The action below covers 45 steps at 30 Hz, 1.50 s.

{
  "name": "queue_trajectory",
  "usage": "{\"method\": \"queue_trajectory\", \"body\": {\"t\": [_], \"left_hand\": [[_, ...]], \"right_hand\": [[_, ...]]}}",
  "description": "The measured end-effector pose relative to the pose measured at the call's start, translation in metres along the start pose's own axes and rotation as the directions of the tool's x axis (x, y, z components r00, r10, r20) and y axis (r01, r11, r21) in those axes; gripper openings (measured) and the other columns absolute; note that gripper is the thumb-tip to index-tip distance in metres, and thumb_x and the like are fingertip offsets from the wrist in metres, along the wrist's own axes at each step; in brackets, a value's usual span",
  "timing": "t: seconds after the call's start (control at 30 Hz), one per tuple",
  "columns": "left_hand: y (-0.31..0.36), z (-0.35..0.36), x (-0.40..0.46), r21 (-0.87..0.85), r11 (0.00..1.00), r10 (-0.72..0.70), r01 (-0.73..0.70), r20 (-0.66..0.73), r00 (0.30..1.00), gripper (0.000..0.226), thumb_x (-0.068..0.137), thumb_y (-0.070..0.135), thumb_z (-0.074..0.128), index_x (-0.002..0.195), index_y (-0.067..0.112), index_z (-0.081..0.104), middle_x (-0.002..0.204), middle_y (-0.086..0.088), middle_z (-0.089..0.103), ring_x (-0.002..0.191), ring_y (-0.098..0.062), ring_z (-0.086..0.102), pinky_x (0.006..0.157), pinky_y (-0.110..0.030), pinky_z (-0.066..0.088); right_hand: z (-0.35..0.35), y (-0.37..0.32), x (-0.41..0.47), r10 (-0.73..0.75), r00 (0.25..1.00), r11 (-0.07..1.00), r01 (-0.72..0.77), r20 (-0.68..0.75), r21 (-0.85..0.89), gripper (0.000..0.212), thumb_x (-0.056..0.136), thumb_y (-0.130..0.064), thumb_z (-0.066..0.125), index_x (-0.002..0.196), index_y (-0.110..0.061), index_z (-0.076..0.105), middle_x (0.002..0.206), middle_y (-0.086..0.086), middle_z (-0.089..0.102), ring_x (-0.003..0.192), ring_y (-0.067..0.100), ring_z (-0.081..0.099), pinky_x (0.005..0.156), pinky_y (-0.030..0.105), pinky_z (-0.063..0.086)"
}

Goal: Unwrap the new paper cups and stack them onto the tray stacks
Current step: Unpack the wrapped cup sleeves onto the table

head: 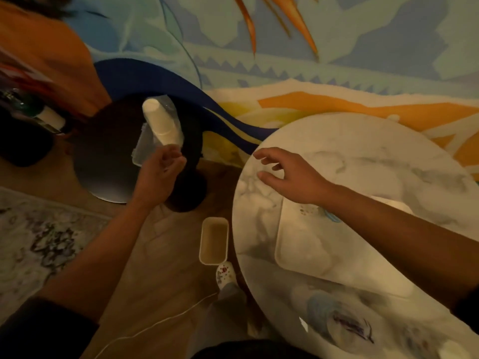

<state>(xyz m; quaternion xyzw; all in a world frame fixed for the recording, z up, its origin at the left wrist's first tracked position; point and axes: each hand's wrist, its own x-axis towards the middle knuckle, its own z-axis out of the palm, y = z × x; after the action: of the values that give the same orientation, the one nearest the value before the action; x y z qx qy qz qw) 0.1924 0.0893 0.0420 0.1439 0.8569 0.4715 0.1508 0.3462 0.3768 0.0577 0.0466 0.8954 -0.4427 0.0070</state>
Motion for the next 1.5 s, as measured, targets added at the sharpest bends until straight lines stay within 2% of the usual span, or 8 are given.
{"method": "queue_trajectory", "body": {"t": [0.1, 0.23, 0.4, 0.7, 0.93, 1.2, 1.33, 1.5], "left_hand": [[-0.019, -0.033, 0.041, -0.034, 0.999, -0.043, 0.04, -0.099, 0.994, 0.043, 0.099, 0.031, 0.062, 0.139, 0.019, 0.052, 0.123, 0.003, 0.063, 0.108, -0.005, 0.063, 0.085, -0.021, 0.051], [-0.041, -0.062, 0.097, -0.075, 0.991, -0.12, 0.109, -0.177, 0.977, 0.054, 0.096, 0.036, 0.067, 0.144, 0.023, 0.045, 0.13, 0.002, 0.06, 0.11, -0.007, 0.062, 0.091, -0.028, 0.054], [-0.063, -0.08, 0.165, -0.044, 0.984, -0.177, 0.172, -0.148, 0.973, 0.069, 0.094, 0.038, 0.069, 0.153, 0.022, 0.037, 0.148, -0.006, 0.05, 0.121, -0.013, 0.055, 0.084, -0.018, 0.046], [-0.098, -0.068, 0.247, 0.054, 0.988, -0.144, 0.146, -0.042, 0.989, 0.095, 0.084, 0.034, 0.081, 0.159, 0.02, 0.025, 0.159, -0.008, 0.037, 0.143, -0.025, 0.041, 0.113, -0.04, 0.041], [-0.104, -0.058, 0.267, 0.147, 0.983, -0.095, 0.107, -0.084, 0.992, 0.061, 0.085, 0.028, 0.079, 0.138, 0.02, 0.05, 0.135, -0.002, 0.059, 0.126, -0.019, 0.056, 0.094, -0.03, 0.045], [-0.087, -0.095, 0.263, 0.228, 0.974, 0.029, -0.009, -0.083, 0.996, 0.056, 0.085, 0.038, 0.077, 0.134, 0.022, 0.056, 0.129, 0.002, 0.063, 0.118, -0.012, 0.057, 0.092, -0.028, 0.045], [-0.059, -0.124, 0.249, 0.241, 0.962, 0.156, -0.131, -0.086, 0.984, 0.053, 0.085, 0.035, 0.078, 0.131, 0.017, 0.057, 0.126, 0.0, 0.063, 0.114, -0.01, 0.055, 0.096, -0.035, 0.05], [-0.023, -0.146, 0.225, 0.264, 0.942, 0.237, -0.209, -0.078, 0.968, 0.055, 0.087, 0.035, 0.077, 0.134, 0.018, 0.055, 0.123, 0.009, 0.056, 0.114, -0.009, 0.053, 0.095, -0.03, 0.048]], "right_hand": [[0.024, -0.007, 0.056, 0.008, 1.0, 1.0, -0.008, 0.016, 0.025, 0.053, 0.096, -0.031, 0.068, 0.145, -0.022, 0.05, 0.139, -0.008, 0.058, 0.119, 0.004, 0.057, 0.091, 0.014, 0.047], [0.055, -0.019, 0.128, 0.034, 0.999, 0.997, -0.036, 0.034, 0.063, 0.06, 0.095, -0.032, 0.069, 0.149, -0.022, 0.045, 0.142, -0.005, 0.054, 0.12, 0.009, 0.055, 0.098, 0.025, 0.048], [0.093, -0.029, 0.209, 0.087, 0.995, 0.993, -0.091, 0.058, 0.079, 0.068, 0.094, -0.04, 0.068, 0.153, -0.027, 0.037, 0.144, -0.003, 0.05, 0.123, 0.013, 0.054, 0.096, 0.029, 0.047], [0.15, -0.023, 0.279, 0.207, 0.973, 0.971, -0.218, 0.101, 0.102, 0.071, 0.095, -0.038, 0.068, 0.156, -0.027, 0.033, 0.148, 0.001, 0.048, 0.115, 0.016, 0.06, 0.096, 0.037, 0.054], [0.162, -0.023, 0.284, 0.231, 0.962, 0.966, -0.245, 0.147, 0.083, 0.066, 0.097, -0.035, 0.066, 0.155, -0.026, 0.035, 0.147, 0.001, 0.049, 0.107, 0.013, 0.064, 0.09, 0.032, 0.056], [0.151, -0.027, 0.293, 0.222, 0.968, 0.967, -0.234, 0.115, 0.097, 0.066, 0.095, -0.029, 0.07, 0.153, -0.029, 0.038, 0.144, -0.001, 0.05, 0.096, 0.009, 0.067, 0.08, 0.029, 0.058], [0.153, -0.034, 0.299, 0.192, 0.971, 0.974, -0.206, 0.14, 0.091, 0.078, 0.09, -0.032, 0.075, 0.156, -0.03, 0.033, 0.149, 0.0, 0.047, 0.11, 0.014, 0.064, 0.084, 0.032, 0.059], [0.161, -0.06, 0.307, 0.161, 0.98, 0.977, -0.175, 0.12, 0.118, 0.105, 0.077, -0.047, 0.084, 0.159, -0.029, 0.021, 0.162, 0.003, 0.033, 0.141, 0.027, 0.043, 0.111, 0.049, 0.045]]}}
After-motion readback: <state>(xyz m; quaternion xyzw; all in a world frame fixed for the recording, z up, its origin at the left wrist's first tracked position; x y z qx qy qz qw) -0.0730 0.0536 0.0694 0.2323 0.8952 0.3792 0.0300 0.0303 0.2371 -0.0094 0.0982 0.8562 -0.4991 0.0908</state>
